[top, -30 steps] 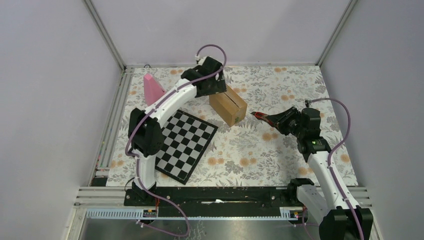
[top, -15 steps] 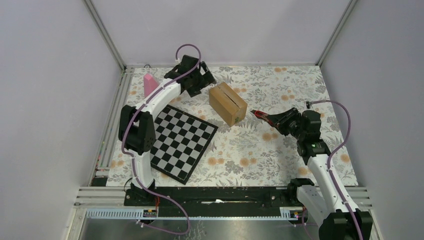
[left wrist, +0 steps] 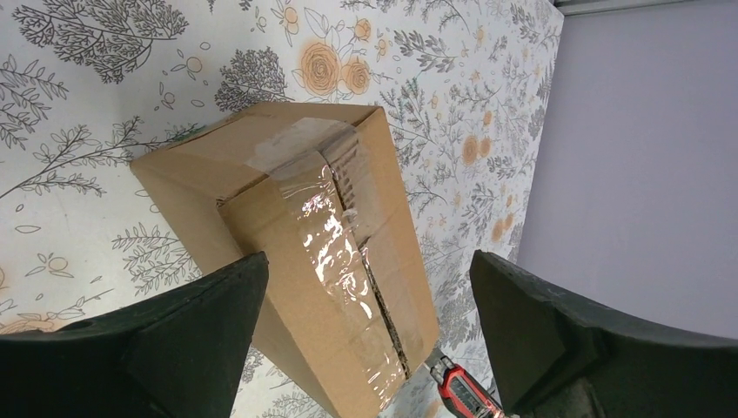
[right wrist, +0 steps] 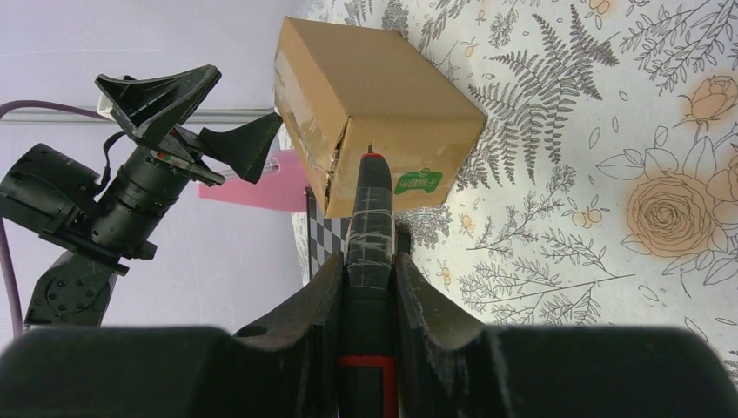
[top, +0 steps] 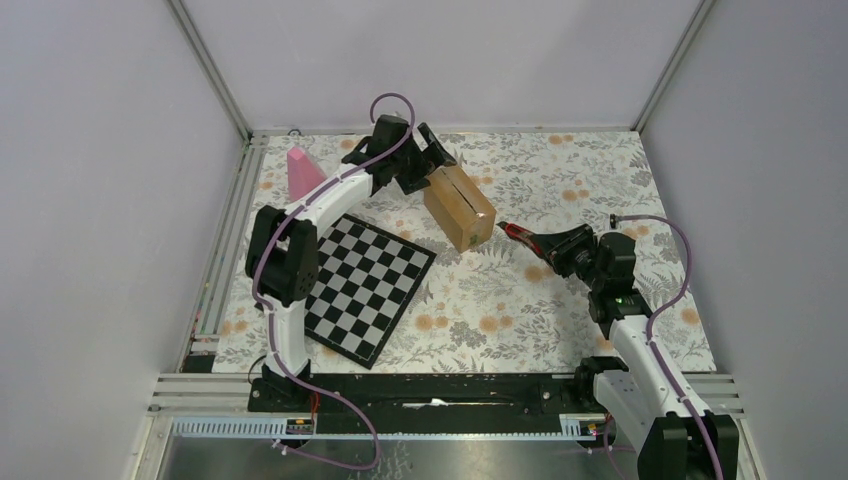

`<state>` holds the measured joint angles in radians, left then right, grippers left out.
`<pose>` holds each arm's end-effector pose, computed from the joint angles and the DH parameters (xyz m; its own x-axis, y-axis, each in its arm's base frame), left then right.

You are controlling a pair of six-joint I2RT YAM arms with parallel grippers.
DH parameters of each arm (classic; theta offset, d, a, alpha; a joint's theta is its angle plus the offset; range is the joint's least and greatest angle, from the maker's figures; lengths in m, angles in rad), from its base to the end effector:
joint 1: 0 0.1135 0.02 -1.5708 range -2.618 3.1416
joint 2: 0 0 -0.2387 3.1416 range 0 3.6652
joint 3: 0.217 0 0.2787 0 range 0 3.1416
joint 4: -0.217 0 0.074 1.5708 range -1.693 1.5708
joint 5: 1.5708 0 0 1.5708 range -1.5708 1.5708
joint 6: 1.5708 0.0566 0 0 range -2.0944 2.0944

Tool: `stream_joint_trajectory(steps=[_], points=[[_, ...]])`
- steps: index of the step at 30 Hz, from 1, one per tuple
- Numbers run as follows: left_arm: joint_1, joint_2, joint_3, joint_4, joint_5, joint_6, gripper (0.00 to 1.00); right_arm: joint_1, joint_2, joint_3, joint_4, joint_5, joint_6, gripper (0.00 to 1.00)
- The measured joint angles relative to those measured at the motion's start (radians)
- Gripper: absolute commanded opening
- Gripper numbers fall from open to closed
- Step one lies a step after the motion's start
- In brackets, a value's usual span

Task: Unpack the express box
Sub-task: Adjust the express box at the center of the board.

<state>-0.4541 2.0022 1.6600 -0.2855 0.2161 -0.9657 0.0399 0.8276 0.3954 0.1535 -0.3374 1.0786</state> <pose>0.4449 -0.2307 0.2196 -0.7809 -0.5127 -0.3568 -0.1016 0.6679 -0.7373 0.2523 0.0288 0.1947 -0.4433 0.8146 -0.3741 0.0742 0.4492 0.8903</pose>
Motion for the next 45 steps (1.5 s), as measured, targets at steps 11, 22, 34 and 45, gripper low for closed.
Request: stream_joint_trajectory(steps=[11,22,34,45], points=[[0.001,-0.031,-0.030,-0.044,-0.037,-0.029,0.99,0.000,0.002,-0.002,0.017,-0.005,0.000,0.00],[0.001,-0.029,-0.008,-0.177,-0.057,-0.047,0.99,0.000,0.010,-0.002,0.018,-0.006,0.000,0.00],[0.001,0.208,0.228,-0.203,-0.060,0.000,0.97,0.000,0.010,-0.002,0.018,-0.016,0.000,0.00],[-0.005,0.108,0.042,-0.059,-0.119,-0.077,0.55,0.000,0.025,-0.002,0.025,-0.024,-0.011,0.00]])
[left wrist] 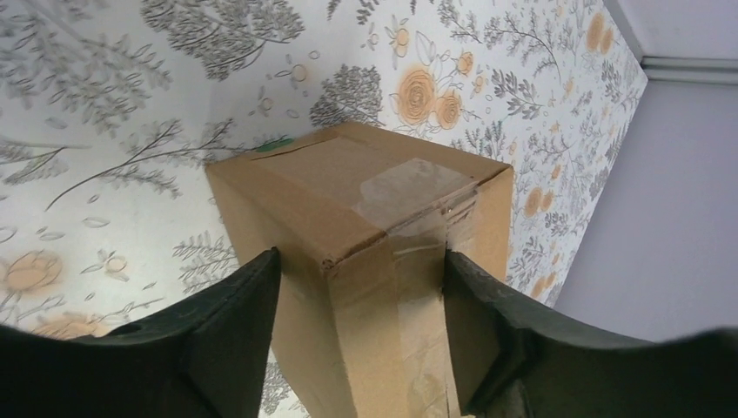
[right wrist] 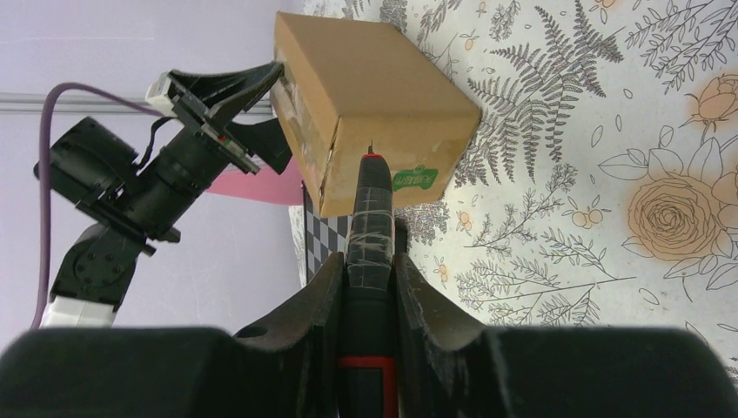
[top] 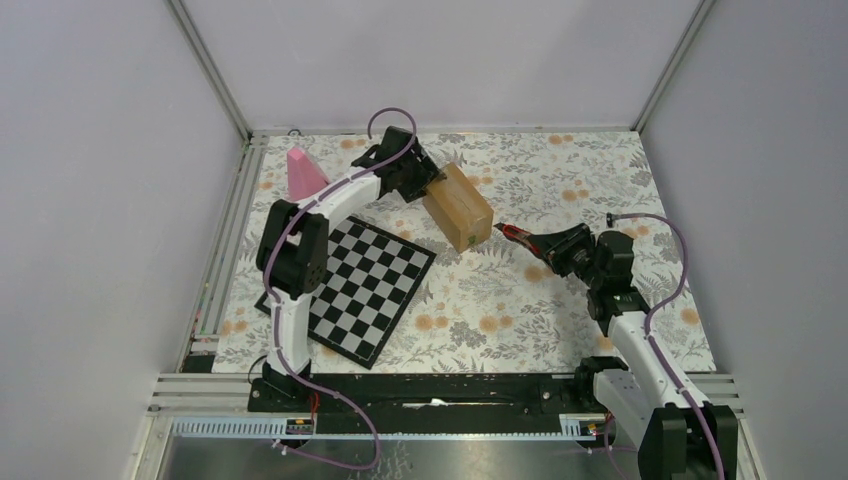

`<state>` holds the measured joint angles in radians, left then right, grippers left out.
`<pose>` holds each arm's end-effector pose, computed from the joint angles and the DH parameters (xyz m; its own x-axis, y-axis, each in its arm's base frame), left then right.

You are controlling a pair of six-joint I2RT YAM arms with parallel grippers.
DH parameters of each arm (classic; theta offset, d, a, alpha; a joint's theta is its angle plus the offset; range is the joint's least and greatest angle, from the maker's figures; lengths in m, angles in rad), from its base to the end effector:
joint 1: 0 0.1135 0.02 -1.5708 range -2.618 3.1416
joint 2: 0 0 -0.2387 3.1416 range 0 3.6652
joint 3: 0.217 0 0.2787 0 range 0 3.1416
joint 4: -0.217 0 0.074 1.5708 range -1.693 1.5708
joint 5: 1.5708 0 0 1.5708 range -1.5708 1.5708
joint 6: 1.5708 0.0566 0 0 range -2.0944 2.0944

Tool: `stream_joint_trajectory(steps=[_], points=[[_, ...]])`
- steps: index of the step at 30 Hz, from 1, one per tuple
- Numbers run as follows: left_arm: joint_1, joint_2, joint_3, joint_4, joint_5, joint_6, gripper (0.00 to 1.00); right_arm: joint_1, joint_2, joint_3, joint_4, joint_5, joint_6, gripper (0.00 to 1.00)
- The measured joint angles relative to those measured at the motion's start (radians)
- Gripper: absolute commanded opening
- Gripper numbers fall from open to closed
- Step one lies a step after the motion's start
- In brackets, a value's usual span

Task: Unpack the express box
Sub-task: Adjust the express box at the center of the board.

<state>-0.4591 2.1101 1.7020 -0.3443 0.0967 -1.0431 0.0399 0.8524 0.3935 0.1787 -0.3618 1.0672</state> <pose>0.4560 -0.2315 0.1763 -0.7442 -0.5914 -0.3106 -0.2754 0.6952 -0.6640 0.2545 0.0302 0.1913 -0.4637 0.8013 -0.3780 0.0600 0.4541 0.8889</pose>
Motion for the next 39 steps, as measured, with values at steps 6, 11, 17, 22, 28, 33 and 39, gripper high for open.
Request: stream_joint_trajectory(steps=[6,11,17,22,28,33,39], points=[[-0.010,-0.075,-0.100,0.013,-0.063,-0.056,0.43,0.000,0.049,0.002,0.019,-0.021,-0.001,0.00],[-0.021,-0.114,-0.145,-0.004,-0.106,-0.113,0.34,0.000,0.056,0.002,0.059,-0.050,0.015,0.00],[-0.024,-0.131,-0.153,-0.040,-0.113,-0.154,0.29,0.000,0.029,-0.006,0.132,-0.052,0.063,0.00],[-0.024,-0.139,-0.154,-0.068,-0.114,-0.179,0.29,0.000,0.026,-0.047,0.192,-0.052,0.103,0.00],[-0.024,-0.146,-0.158,-0.082,-0.113,-0.193,0.29,0.000,-0.021,-0.086,0.192,-0.040,0.122,0.00],[-0.024,-0.157,-0.171,-0.082,-0.109,-0.196,0.33,0.000,-0.061,-0.098,0.192,-0.032,0.131,0.00],[-0.025,-0.208,-0.232,-0.091,-0.085,-0.197,0.39,0.000,-0.090,-0.098,0.173,-0.023,0.131,0.00]])
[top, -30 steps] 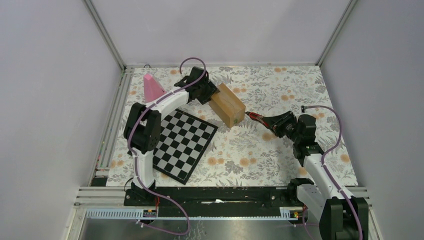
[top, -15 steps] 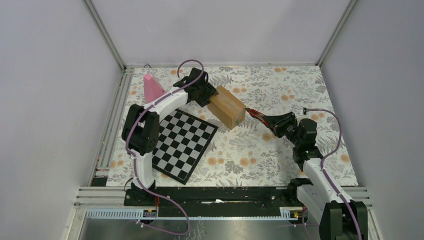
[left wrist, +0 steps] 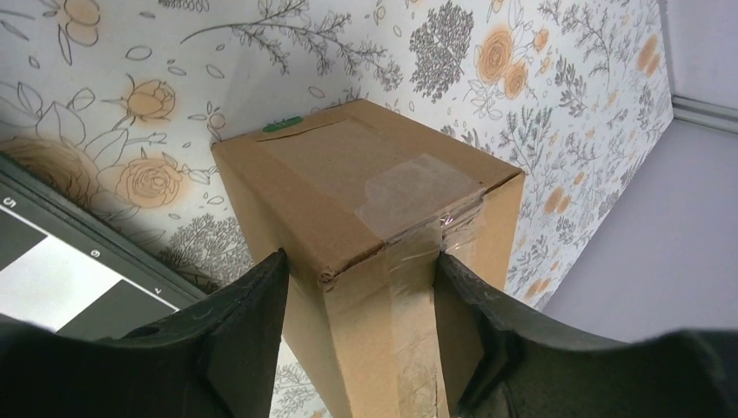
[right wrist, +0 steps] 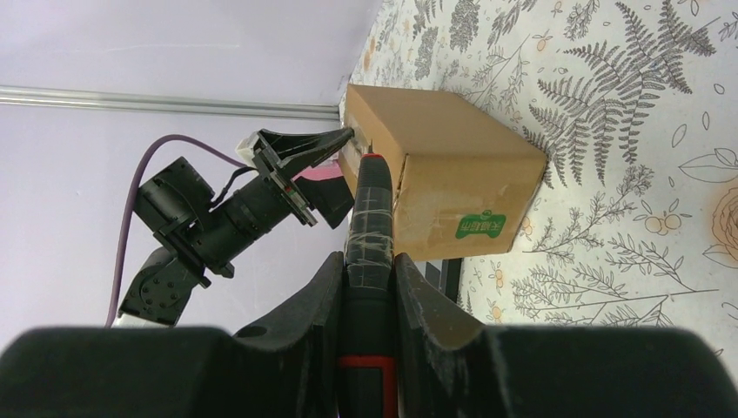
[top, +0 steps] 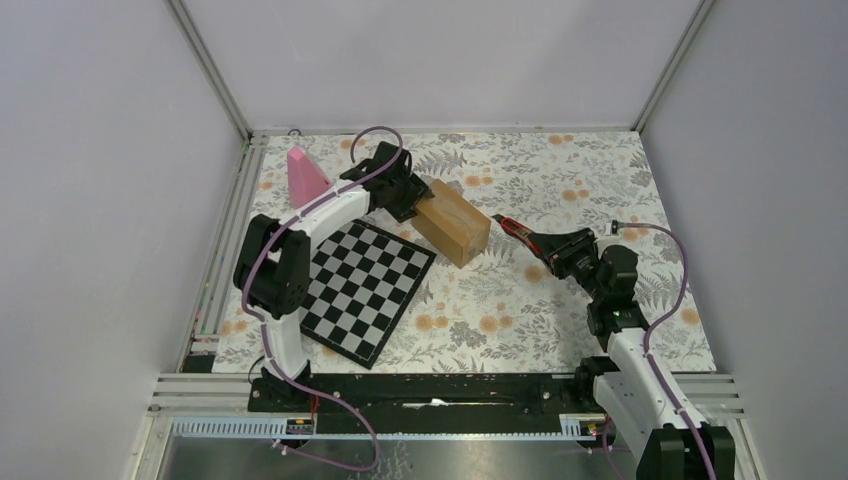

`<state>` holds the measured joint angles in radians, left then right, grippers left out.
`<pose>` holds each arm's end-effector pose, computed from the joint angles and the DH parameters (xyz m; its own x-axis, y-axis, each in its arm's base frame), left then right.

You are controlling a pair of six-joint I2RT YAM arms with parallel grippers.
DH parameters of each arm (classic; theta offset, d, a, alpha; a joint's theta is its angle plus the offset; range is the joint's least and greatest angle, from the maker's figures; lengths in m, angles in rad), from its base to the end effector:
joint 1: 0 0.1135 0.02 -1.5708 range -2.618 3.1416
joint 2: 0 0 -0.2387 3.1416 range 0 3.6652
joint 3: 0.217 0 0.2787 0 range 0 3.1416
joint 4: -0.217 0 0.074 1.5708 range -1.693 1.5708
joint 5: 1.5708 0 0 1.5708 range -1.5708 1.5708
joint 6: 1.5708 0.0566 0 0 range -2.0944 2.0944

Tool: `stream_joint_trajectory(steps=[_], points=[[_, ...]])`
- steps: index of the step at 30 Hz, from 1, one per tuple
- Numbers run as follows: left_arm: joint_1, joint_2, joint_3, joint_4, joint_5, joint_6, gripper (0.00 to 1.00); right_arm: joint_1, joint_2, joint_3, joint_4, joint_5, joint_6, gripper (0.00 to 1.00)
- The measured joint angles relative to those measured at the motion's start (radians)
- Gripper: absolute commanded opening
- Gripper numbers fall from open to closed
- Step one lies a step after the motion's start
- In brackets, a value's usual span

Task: Unpack the express box
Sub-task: Adjust the express box at the center of the board.

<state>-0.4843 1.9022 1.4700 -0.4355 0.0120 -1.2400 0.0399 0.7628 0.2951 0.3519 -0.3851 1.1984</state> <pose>0.4018 -0.2122 0.1801 -0.6661 -0.7182 -0.2013 -0.4851 0.6222 -0.6145 0.2420 0.0309 0.1947 -0.4237 0.8470 -0.3210 -0.0416 0.3358 0.9410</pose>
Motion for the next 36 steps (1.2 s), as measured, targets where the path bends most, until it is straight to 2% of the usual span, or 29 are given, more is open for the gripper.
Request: stream_joint_trajectory(steps=[3,8,15,20,25,36], points=[[-0.001,-0.023,-0.026,-0.006,0.016,-0.003,0.43,0.000,-0.015,-0.013,-0.005,-0.001,0.000,0.00],[0.000,-0.043,-0.052,-0.008,0.033,-0.009,0.45,0.000,-0.076,-0.045,-0.032,-0.003,0.005,0.00],[0.000,-0.051,-0.066,-0.002,0.045,-0.015,0.56,0.000,-0.150,-0.092,-0.056,-0.021,0.028,0.00],[0.000,-0.058,-0.074,0.003,0.053,-0.017,0.68,0.000,-0.166,-0.103,-0.085,-0.027,0.035,0.00],[0.000,-0.065,-0.074,0.008,0.064,-0.018,0.74,0.000,-0.168,-0.103,-0.086,-0.029,0.038,0.00],[0.001,-0.067,-0.087,0.020,0.076,-0.018,0.74,0.000,-0.166,-0.108,-0.085,-0.027,0.051,0.00]])
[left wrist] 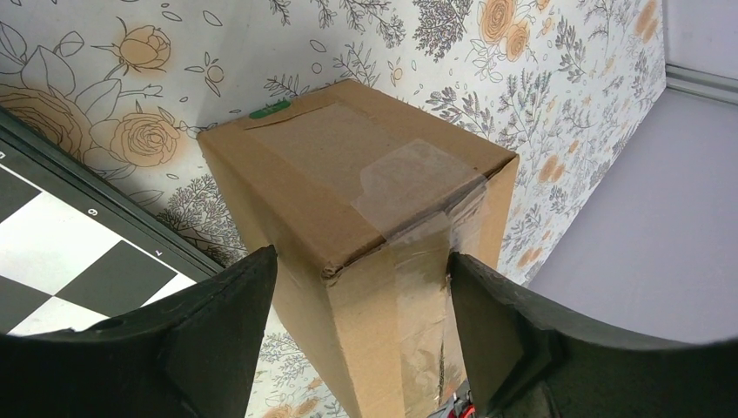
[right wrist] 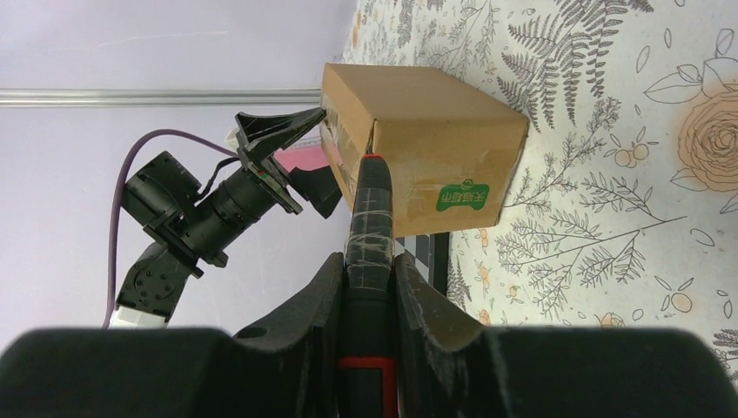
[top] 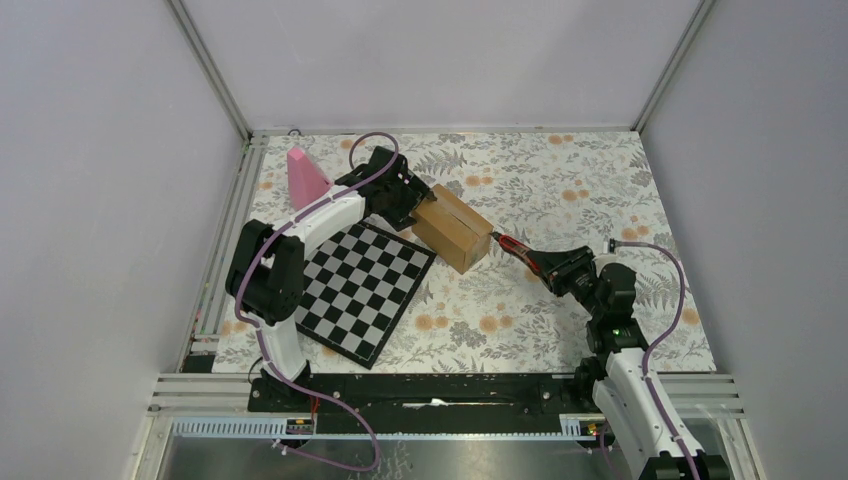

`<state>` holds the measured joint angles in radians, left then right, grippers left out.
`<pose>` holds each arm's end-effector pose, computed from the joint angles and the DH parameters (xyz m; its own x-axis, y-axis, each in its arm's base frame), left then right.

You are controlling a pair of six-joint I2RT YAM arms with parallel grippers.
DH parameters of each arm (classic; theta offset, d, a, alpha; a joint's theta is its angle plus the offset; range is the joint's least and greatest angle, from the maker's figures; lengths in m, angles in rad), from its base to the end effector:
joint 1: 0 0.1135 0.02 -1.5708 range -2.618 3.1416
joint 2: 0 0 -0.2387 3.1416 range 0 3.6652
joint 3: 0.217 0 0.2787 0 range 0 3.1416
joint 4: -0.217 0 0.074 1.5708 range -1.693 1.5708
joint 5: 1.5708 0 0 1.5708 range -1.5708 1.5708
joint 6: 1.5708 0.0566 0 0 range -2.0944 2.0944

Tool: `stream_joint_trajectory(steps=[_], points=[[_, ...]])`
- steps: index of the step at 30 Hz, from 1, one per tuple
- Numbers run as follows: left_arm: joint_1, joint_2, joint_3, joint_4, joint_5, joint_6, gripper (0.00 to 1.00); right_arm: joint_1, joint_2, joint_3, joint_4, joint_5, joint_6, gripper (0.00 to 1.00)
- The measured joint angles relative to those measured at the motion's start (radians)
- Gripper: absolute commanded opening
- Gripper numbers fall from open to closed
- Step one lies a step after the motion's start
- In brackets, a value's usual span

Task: Unpack the express box
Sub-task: Adjust the express box at the center of the board.

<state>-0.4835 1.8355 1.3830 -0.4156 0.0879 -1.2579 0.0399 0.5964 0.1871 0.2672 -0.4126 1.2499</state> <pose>0.3852 -0.2079 0.1794 -0.6964 -0.7048 -0.1352 -0.4848 0.6009 -0.6355 0.2196 0.0315 0.1765 -0.4557 0.8518 -0.2583 -0.0023 0.2891 0.9573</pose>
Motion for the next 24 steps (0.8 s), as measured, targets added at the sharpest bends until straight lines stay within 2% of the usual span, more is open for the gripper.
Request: stream_joint_trajectory(steps=[24], points=[[0.000,0.000,0.000,0.000,0.011,0.000,0.74,0.000,0.011,-0.023,0.037,0.011,0.060,0.00]])
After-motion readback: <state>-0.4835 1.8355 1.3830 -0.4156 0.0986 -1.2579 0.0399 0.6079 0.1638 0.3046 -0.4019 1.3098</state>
